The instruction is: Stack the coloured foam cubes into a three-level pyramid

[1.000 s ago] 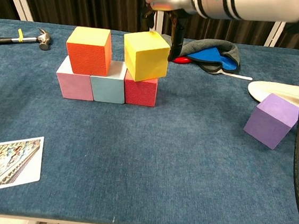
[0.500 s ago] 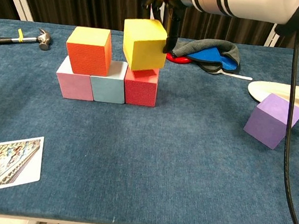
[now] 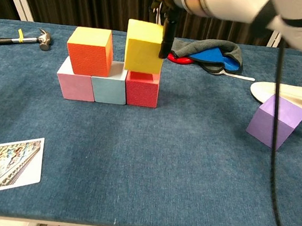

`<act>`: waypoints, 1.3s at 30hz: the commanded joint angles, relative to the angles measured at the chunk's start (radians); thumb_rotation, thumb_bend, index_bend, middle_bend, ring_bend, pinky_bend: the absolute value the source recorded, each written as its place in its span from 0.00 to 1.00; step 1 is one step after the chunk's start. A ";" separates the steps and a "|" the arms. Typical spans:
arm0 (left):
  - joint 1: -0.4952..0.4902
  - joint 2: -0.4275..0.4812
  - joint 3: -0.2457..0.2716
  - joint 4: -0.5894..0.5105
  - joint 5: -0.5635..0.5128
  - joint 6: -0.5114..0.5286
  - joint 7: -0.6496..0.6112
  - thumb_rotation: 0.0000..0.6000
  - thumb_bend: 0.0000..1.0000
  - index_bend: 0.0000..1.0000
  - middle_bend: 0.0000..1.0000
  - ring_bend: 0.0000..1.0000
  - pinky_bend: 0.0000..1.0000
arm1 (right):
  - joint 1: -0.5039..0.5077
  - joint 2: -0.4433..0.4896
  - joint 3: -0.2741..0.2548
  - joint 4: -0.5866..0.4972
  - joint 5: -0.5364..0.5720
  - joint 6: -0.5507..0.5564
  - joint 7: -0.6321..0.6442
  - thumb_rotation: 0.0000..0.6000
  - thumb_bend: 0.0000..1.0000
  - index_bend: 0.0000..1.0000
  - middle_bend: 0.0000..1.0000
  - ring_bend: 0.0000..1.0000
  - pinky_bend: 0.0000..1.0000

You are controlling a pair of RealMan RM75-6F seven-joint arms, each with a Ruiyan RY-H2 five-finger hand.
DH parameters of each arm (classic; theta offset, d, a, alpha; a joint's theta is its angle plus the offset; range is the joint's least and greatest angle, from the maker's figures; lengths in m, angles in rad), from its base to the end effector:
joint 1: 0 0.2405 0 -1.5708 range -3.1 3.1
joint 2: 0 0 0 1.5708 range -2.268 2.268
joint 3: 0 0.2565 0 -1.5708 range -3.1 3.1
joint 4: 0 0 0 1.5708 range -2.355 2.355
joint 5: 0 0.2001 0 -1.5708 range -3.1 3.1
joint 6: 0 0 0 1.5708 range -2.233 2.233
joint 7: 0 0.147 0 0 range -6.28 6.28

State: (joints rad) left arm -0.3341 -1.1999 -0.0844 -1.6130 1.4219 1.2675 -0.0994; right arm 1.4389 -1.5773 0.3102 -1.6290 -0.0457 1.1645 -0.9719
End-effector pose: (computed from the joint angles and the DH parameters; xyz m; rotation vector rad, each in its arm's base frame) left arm -0.2625 0.2593 0.1210 -1.5234 -1.0696 -1.0672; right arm 0.0369 -0.3827 -0.0130 1.8662 -0.8794 0.6376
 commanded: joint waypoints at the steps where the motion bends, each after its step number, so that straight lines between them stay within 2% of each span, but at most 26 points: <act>1: 0.001 -0.001 0.000 0.003 0.001 0.001 -0.005 1.00 0.11 0.13 0.06 0.03 0.18 | 0.018 -0.028 0.020 0.021 0.034 0.015 -0.029 1.00 0.01 0.52 0.43 0.16 0.00; 22: 0.001 -0.014 -0.001 0.034 0.009 -0.002 -0.037 0.99 0.11 0.13 0.06 0.03 0.18 | 0.051 -0.115 0.106 0.095 0.133 0.081 -0.163 1.00 0.01 0.50 0.41 0.16 0.00; 39: 0.004 -0.018 0.001 0.042 0.009 -0.002 -0.043 0.99 0.11 0.13 0.06 0.03 0.18 | 0.068 -0.170 0.159 0.145 0.129 0.104 -0.228 1.00 0.01 0.49 0.39 0.16 0.00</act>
State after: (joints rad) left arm -0.3298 -1.2181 -0.0834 -1.5709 1.4310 1.2652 -0.1422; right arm 1.5049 -1.7440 0.4673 -1.4867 0.0847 1.2667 -1.1967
